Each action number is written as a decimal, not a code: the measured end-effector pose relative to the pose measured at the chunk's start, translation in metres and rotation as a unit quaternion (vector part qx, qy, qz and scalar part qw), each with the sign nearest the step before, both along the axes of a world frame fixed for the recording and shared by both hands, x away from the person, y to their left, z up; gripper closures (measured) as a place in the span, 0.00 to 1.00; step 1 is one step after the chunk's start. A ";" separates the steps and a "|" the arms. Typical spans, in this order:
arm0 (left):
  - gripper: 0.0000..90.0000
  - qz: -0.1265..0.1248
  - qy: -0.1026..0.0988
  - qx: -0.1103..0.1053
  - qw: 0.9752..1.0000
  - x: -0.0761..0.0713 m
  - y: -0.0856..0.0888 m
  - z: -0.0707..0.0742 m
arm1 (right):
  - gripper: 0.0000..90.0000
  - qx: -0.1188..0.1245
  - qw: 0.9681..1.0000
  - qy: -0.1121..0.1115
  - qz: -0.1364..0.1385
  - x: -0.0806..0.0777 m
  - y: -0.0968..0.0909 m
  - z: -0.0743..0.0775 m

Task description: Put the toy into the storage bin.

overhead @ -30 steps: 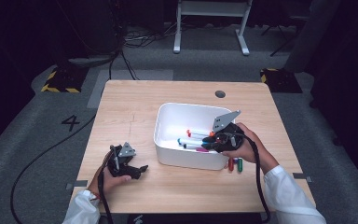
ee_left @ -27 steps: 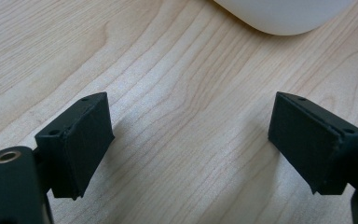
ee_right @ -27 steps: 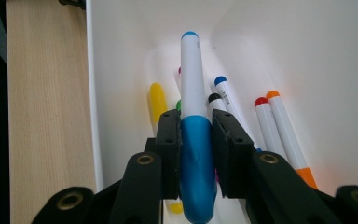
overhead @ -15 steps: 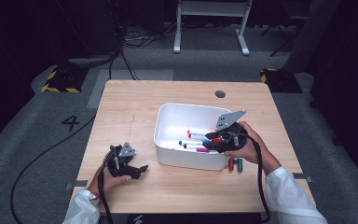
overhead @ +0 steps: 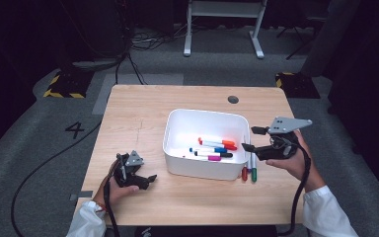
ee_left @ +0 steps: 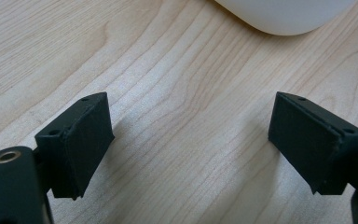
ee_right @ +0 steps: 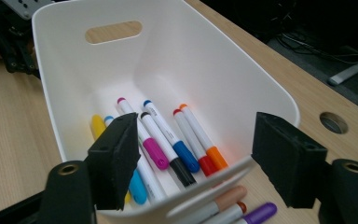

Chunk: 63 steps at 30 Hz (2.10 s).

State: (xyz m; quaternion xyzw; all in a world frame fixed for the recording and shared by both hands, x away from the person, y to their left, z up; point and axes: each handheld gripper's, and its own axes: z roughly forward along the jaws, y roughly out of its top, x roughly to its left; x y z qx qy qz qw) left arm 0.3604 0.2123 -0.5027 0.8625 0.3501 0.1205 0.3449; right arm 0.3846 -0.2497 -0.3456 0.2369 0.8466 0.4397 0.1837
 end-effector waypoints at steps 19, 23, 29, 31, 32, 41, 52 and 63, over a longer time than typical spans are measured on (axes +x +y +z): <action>0.15 0.000 0.001 -0.001 1.000 0.000 0.000 0.000 | 0.36 -0.040 0.990 0.069 -0.115 -0.001 -0.059 -0.094; 0.15 0.000 0.001 0.000 1.000 0.000 0.000 0.000 | 0.36 -0.044 0.988 0.089 -0.118 -0.004 -0.054 -0.115; 0.15 0.000 0.001 0.000 1.000 0.000 0.000 0.000 | 0.36 -0.055 0.988 0.101 -0.106 -0.007 -0.048 -0.128; 0.15 0.000 0.001 -0.001 1.000 0.000 0.000 0.000 | 0.37 -0.049 0.987 0.108 -0.105 -0.008 -0.047 -0.131; 0.15 0.000 0.001 0.000 1.000 0.000 0.000 0.000 | 0.37 -0.051 0.988 0.107 -0.104 -0.008 -0.046 -0.132; 0.15 0.001 0.000 -0.001 1.000 0.000 0.000 0.000 | 0.40 -0.064 0.984 0.114 -0.123 -0.005 -0.050 -0.141; 0.15 0.000 0.001 0.000 1.000 0.000 0.000 0.000 | 0.70 -0.051 0.971 0.113 -0.203 -0.002 -0.077 -0.144; 0.15 0.000 0.001 0.000 1.000 0.000 0.000 0.000 | 0.84 -0.047 0.967 0.105 -0.227 0.003 -0.086 -0.144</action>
